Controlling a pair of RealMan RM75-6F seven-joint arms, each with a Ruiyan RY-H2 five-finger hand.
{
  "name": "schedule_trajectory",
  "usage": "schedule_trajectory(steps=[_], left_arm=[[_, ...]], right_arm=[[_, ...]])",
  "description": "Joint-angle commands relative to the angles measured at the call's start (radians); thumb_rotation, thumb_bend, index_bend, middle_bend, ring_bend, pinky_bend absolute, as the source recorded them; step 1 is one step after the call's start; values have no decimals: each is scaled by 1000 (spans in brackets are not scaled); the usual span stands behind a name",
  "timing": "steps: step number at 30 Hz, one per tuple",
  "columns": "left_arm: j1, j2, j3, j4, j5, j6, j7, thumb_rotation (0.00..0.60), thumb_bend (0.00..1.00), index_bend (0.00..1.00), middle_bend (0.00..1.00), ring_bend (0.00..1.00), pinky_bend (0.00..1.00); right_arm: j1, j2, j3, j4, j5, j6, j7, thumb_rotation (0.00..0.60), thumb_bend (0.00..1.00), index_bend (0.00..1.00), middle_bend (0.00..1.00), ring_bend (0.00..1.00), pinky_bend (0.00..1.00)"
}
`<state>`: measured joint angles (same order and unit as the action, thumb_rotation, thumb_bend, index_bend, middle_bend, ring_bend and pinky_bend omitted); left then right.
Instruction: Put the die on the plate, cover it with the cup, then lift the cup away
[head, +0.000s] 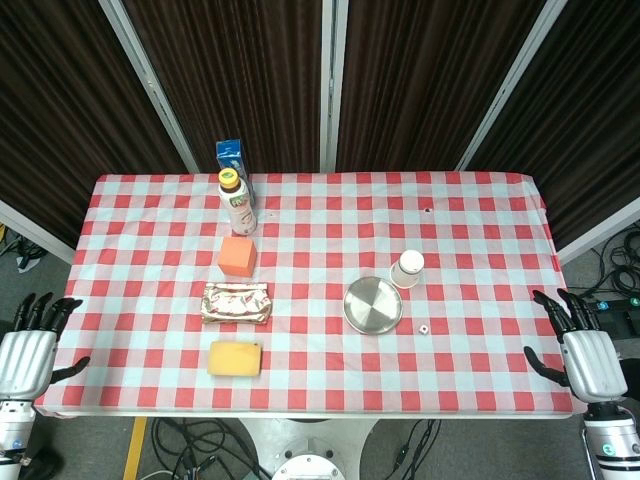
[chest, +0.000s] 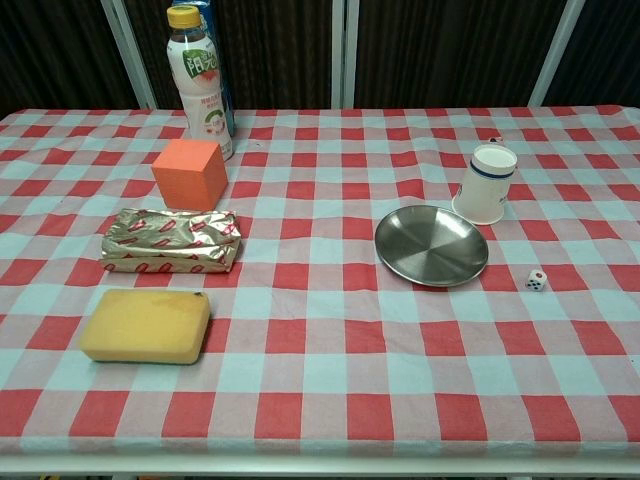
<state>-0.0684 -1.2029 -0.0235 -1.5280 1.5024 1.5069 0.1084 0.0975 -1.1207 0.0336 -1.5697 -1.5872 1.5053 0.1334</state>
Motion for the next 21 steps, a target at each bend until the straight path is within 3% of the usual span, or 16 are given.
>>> schedule_trajectory(steps=[1,8,11,16,21], left_arm=[[-2,1,0,-2,-3,-5,1,600,0,176,170,71,29],[-3,0,-2,-2,-4,-9,-2,600,0,175,170,71,28],[-3,-1,-1,-1,-5,-11,-6,600,0,176,170,71,29],[-4,0,0,2,-5,-16,-12,600,0,176,170,71,29],[-1,1,3,5,-8,-18,-19,600,0,176,170,71,29]], right_arm=[[0,-1,0,1,-3,1,3,600,227,79,206,52,93],[4,-3,-4,-1,-9,-6,15,600,233,105,219,54,102],[19,-13,-7,5,-11,-34,19,600,248,170,259,91,120],[95,-41,-9,19,-14,-164,-15,600,271,309,363,195,207],[195,-116,9,75,5,-312,-68,600,280,372,402,227,262]])
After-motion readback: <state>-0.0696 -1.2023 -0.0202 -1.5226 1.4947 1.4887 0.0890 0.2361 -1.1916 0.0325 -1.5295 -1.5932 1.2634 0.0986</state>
